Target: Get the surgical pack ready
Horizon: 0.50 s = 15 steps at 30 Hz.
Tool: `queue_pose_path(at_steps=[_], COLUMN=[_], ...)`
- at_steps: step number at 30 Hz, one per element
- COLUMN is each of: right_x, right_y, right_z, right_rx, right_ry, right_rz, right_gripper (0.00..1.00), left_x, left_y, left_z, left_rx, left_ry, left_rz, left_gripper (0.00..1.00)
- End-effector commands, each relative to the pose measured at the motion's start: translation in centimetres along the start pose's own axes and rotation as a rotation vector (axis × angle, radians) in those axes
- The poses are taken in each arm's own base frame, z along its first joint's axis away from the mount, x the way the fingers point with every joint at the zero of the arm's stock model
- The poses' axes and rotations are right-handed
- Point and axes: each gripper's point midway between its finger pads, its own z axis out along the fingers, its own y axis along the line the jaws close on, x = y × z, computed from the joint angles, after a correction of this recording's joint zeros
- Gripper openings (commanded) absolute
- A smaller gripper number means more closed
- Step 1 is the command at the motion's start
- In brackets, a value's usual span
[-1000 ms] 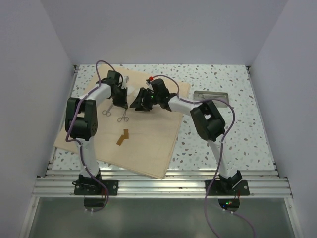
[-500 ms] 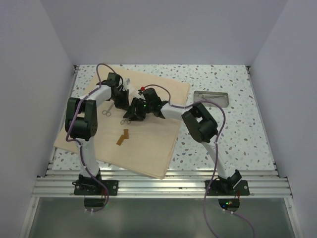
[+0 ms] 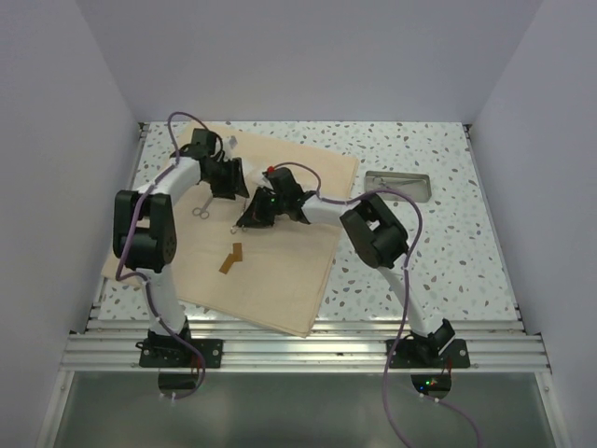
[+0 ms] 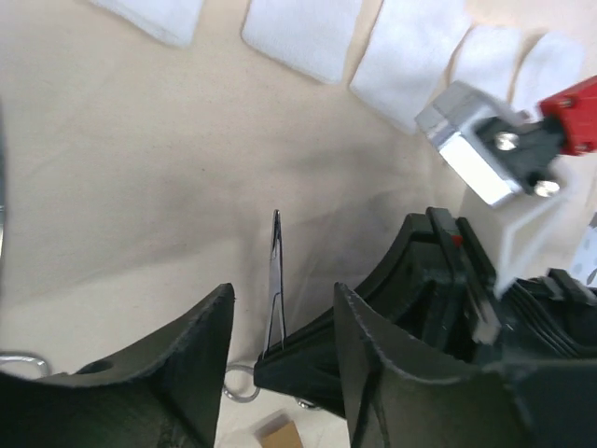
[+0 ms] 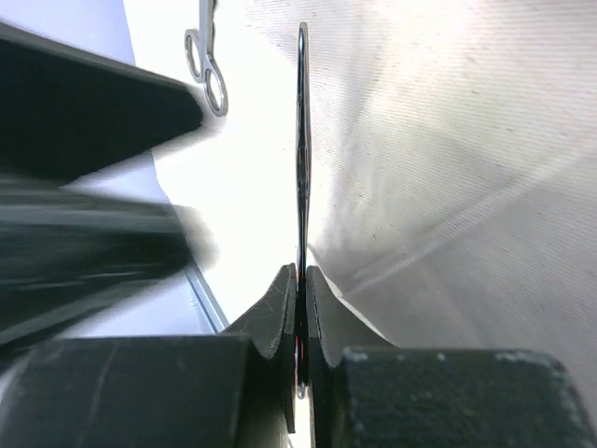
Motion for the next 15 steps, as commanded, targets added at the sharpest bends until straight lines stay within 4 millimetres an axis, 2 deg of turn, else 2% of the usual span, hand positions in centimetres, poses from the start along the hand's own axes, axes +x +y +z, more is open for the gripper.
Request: queue_pose_path(at_steps=[1,2,3,4,5,6,7,8,9,10,11,13,14,15], right_x=[-2.6,-3.3,-4.5,-5.7,-6.7,-8.0,-9.2,-10.5,-12.0,-13.2,-14.9,-16.8,-18.1,-18.8], right_y=[4.3,4.6,3.7,5.3,5.4,3.9,4.2,5.4,3.4,5.0,2.1,1.3,-1.2,-2.1], right_z=[-4.1,-5.0,-6.2,-8.1,-9.3,-11.0,-12.2,-14.4,-16.1,-18.7,-20.8,-24.5,-27.7,-29.5], right_rx=[-0.046,-0.050,-0.033,-0.060,-0.068,-0.052,-0.084,-0.114,-0.097,-0.138,-0.087,-0.108,-0.073,-0.068], right_ry=[-0.064,-0.081,-0.107,-0.153,-0.184,-0.224,-0.270,-0.324,-0.376,-0.442,-0.538,-0.679,-0.803,-0.860], right_rz=[-0.030,-0.025,0.001,-0.004,0.009,0.050,0.053,0.079,0.119,0.121,0.184,0.271,0.339,0.378], right_gripper=[0.00,0.00,0.00,0.00,0.00,0.00,0.00,0.00,0.00,0.00,0.00,0.00,0.00,0.00], left_x=[-6.4,-7.0,-7.6,-8.2,-8.3,-8.4,-8.0,-7.7,-7.5,-6.6,-6.1,-4.7,-4.3,-3.5], left_y=[-2.0,-1.8,-1.1,-1.1,-0.8,-0.3,0.0,0.3,0.5,0.9,1.2,1.7,1.7,1.8], left_z=[-6.6,-7.4,-8.0,-9.0,-9.4,-9.6,-9.7,-9.6,-9.5,-9.0,-8.6,-7.7,-7.4,-6.9], left_rx=[0.019,-0.001,-0.047,-0.070,-0.092,-0.127,-0.141,-0.151,-0.161,-0.168,-0.175,-0.183,-0.177,-0.172], left_ry=[-0.260,-0.287,-0.318,-0.348,-0.359,-0.370,-0.365,-0.362,-0.365,-0.347,-0.334,-0.292,-0.276,-0.258], left_rz=[0.005,0.002,-0.002,-0.006,-0.010,-0.016,-0.025,-0.031,-0.035,-0.050,-0.059,-0.090,-0.099,-0.113], left_gripper=[0.55,0.57,0.59,0.59,0.59,0.59,0.59,0.60,0.59,0.59,0.58,0.56,0.55,0.54])
